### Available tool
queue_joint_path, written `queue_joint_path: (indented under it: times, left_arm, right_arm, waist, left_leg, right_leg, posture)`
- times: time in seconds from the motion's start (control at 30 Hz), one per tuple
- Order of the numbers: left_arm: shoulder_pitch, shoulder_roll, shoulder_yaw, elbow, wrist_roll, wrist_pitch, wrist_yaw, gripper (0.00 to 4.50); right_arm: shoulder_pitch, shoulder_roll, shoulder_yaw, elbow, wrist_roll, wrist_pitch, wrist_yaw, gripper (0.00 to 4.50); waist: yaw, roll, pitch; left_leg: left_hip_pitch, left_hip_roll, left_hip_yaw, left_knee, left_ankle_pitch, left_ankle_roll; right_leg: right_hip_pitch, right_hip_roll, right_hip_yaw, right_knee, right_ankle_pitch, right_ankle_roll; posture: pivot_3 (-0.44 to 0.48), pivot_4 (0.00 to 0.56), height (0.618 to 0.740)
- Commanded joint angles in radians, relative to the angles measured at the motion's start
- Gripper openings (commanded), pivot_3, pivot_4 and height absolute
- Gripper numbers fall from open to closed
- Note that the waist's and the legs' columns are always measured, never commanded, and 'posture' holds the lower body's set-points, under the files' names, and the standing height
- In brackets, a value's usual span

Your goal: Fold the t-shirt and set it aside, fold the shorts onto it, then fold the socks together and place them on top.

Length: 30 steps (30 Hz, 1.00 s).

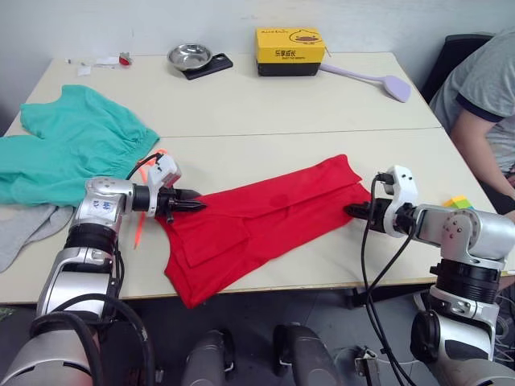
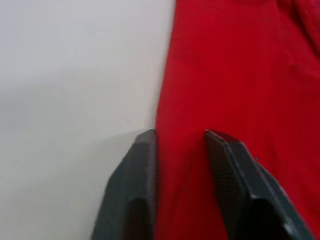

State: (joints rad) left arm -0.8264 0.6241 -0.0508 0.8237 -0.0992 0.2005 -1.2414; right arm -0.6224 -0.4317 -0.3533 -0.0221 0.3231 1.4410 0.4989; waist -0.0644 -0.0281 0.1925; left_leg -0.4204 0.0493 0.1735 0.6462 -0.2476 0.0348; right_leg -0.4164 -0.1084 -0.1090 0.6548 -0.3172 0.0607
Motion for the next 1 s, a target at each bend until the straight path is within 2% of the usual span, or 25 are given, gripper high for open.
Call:
queue_joint_path:
  times: [0.03,0.07,0.17,0.37,0.5,0.6,0.77,0.87,1.0]
  left_arm:
    - [0.123,0.019,0.003,-0.145,-0.03,0.089,-0.015,0.39]
    - [0.169,0.024,0.02,-0.227,-0.05,0.124,0.001,0.05]
    - [0.288,0.022,0.083,-0.453,-0.112,0.245,0.083,0.01]
    - [0.537,0.004,0.188,-0.893,-0.171,0.425,0.31,0.01]
    - [0.704,-0.058,0.258,-1.167,-0.233,0.533,0.454,0.01]
    - [0.81,-0.116,0.261,-1.322,-0.267,0.598,0.539,0.01]
    - [0.85,-0.162,0.259,-1.371,-0.292,0.625,0.614,0.01]
    - [0.834,-0.151,0.278,-1.345,-0.321,0.629,0.618,0.01]
    - [0.797,-0.109,0.316,-1.276,-0.377,0.625,0.575,1.03]
  right_arm:
    - [-0.041,-0.042,0.076,0.066,0.019,-0.076,0.038,0.0]
    - [-0.057,-0.063,0.117,0.094,0.007,-0.12,0.056,0.0]
    - [-0.112,-0.109,0.22,0.18,-0.022,-0.228,0.101,0.0]
    - [-0.286,-0.088,0.368,0.427,-0.091,-0.419,0.14,0.0]
    - [-0.387,-0.029,0.39,0.579,-0.116,-0.498,0.125,0.0]
    - [-0.455,0.012,0.377,0.712,-0.144,-0.616,0.093,0.0]
    - [-0.502,0.043,0.367,0.841,-0.179,-0.856,0.085,0.0]
    - [-0.508,0.038,0.361,0.864,-0.178,-0.898,0.107,0.0]
    - [-0.513,0.006,0.366,0.867,-0.188,-0.943,0.156,1.02]
  waist:
    - [-0.007,0.0,0.0]
    - [-0.008,0.0,0.0]
    - [-0.016,0.001,0.0]
    - [-0.019,0.002,0.001]
    - [-0.018,0.002,0.001]
    - [-0.014,0.003,0.001]
    - [0.005,0.003,0.001]
    - [0.01,0.003,0.001]
    - [0.009,0.003,0.002]
  left_leg:
    - [0.0,0.0,0.0,0.0,0.0,0.0]
    - [0.0,0.0,0.0,0.0,0.0,0.0]
    - [0.0,0.0,0.0,-0.001,0.0,0.0]
    - [0.0,0.0,0.0,-0.001,0.0,-0.001]
    - [-0.001,0.0,0.0,-0.002,0.001,-0.001]
    - [-0.001,0.0,0.0,-0.001,0.001,-0.001]
    - [-0.001,-0.001,0.0,-0.001,0.0,-0.003]
    - [-0.001,-0.001,0.0,-0.001,-0.001,-0.004]
    - [-0.002,-0.001,0.0,-0.001,0.0,-0.003]
  right_leg:
    - [0.0,0.0,0.0,0.0,0.0,0.0]
    - [0.0,0.0,0.0,0.0,0.0,0.0]
    - [0.0,0.0,0.001,0.0,0.0,0.0]
    - [0.0,0.0,0.001,0.0,0.0,0.0]
    - [-0.001,0.0,0.001,0.0,0.0,0.0]
    - [-0.001,0.0,0.001,-0.001,0.0,0.0]
    - [-0.001,-0.001,0.001,-0.001,0.0,0.0]
    - [-0.001,-0.001,0.001,-0.001,0.0,0.0]
    - [-0.001,-0.001,0.001,-0.001,0.0,0.0]
  posture:
    - [0.0,0.15,0.74]
    - [0.0,0.15,0.74]
    - [0.0,0.15,0.74]
    - [0.0,0.15,0.74]
    - [0.0,0.15,0.74]
    - [0.0,0.15,0.74]
    - [0.0,0.15,0.74]
    - [0.0,0.15,0.74]
    - [0.0,0.15,0.74]
